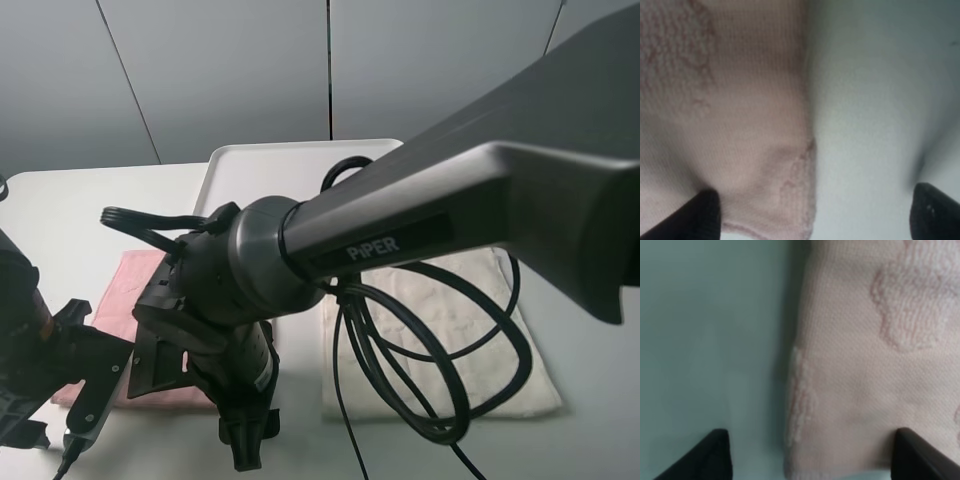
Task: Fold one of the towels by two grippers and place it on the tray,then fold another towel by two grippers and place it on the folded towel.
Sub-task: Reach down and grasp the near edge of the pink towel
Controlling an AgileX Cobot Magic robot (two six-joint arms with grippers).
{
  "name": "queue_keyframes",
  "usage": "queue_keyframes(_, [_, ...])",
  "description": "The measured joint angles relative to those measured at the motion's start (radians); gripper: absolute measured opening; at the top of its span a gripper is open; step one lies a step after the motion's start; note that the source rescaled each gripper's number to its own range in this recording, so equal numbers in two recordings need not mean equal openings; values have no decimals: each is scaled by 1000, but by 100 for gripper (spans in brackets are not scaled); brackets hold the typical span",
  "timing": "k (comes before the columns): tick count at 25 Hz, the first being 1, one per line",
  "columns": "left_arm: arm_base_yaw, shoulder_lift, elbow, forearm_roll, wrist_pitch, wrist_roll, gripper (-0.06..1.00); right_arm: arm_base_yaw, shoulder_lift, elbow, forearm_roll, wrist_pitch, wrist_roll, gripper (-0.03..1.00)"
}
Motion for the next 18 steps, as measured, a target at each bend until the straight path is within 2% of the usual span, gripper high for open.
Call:
queue_keyframes(4, [0, 0, 0, 0, -2, 0, 99, 0, 0, 0, 15, 0, 0, 62])
queue_keyframes(9, [0, 0, 0, 0, -2, 0, 99, 0, 0, 0, 28, -20, 2, 30])
queue_keyframes(14, [0, 0, 0, 0, -4, 0, 99, 0, 4, 0, -23, -35, 4, 6])
queue_keyframes(15, [0, 0, 0, 0, -5, 0, 99, 0, 6, 0, -32, -36, 4, 3])
queue_keyframes(18, [0, 0, 0, 0, -10, -2, 99, 0, 6, 0, -51, -41, 4, 2])
